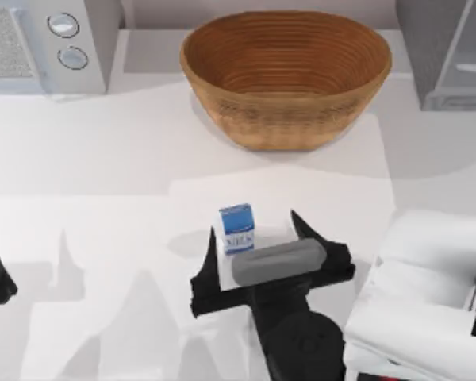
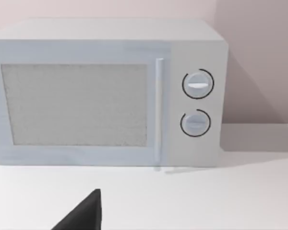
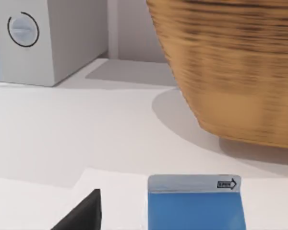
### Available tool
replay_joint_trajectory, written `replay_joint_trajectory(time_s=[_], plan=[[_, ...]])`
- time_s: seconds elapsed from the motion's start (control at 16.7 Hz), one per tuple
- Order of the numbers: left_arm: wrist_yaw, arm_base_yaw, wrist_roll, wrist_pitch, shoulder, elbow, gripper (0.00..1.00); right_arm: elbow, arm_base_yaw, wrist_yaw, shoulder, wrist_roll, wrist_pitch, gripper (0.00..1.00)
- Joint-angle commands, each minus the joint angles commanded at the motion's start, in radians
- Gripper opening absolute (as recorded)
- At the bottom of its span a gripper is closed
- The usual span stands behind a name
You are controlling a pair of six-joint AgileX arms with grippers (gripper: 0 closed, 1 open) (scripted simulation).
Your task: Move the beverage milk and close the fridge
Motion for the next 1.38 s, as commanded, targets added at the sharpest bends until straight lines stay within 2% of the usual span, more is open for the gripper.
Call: replay_joint_trajectory(time_s=[0.42, 0.9, 1.2, 1.38], plan=[[0.000, 0.000, 0.000, 0.000, 0.000, 0.000, 1.00, 0.045, 0.004, -0.012, 0.086, 0.000, 0.056, 1.00], [0.000, 0.000, 0.000, 0.000, 0.000, 0.000, 1.00, 0.153, -0.075, -0.090, 0.106, -0.001, -0.029, 1.00], [0.000, 0.000, 0.000, 0.000, 0.000, 0.000, 1.00, 0.164, -0.083, -0.098, 0.108, -0.001, -0.038, 1.00], [0.000, 0.000, 0.000, 0.000, 0.000, 0.000, 1.00, 0.164, -0.083, -0.098, 0.108, -0.001, -0.038, 0.77]])
